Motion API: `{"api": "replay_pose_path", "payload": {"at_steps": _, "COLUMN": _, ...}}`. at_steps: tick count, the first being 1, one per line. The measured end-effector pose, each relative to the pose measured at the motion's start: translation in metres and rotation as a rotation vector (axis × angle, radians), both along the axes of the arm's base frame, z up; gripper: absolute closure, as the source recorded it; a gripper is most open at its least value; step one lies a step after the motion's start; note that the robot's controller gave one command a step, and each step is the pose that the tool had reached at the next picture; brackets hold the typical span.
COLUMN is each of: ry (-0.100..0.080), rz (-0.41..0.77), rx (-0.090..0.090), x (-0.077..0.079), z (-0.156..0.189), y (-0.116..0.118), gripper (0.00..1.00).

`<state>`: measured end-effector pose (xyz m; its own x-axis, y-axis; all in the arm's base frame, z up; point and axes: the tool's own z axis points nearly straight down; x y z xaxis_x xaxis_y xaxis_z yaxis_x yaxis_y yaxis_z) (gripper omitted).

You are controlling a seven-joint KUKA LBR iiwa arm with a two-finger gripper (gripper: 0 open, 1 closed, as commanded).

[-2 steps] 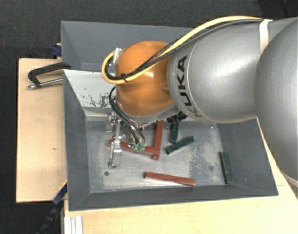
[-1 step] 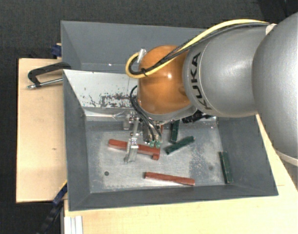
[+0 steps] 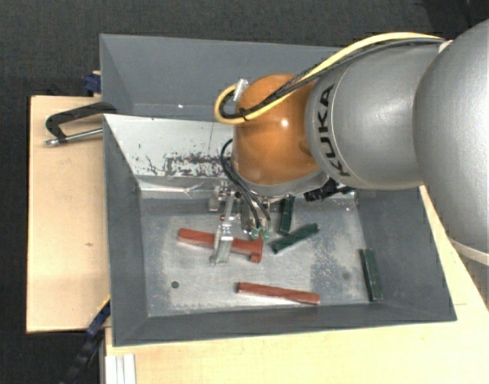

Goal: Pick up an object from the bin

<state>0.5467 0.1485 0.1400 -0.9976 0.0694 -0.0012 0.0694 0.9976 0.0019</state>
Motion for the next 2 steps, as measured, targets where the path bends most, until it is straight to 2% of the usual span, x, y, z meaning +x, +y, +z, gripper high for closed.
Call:
{"api": "replay_pose_path", "payload": {"at_steps": 1, "ry": -0.001, "rz": 0.25, "rx": -0.002, "x": 0.007, "z": 0.023, "y": 0.035, "gripper": 0.0}}
{"api": "replay_pose_path", "payload": {"at_steps": 2, "ry": -0.001, "rz": 0.189, "rx": 0.0, "x": 0.015, "z": -0.069, "y": -0.039, "gripper": 1.0}}
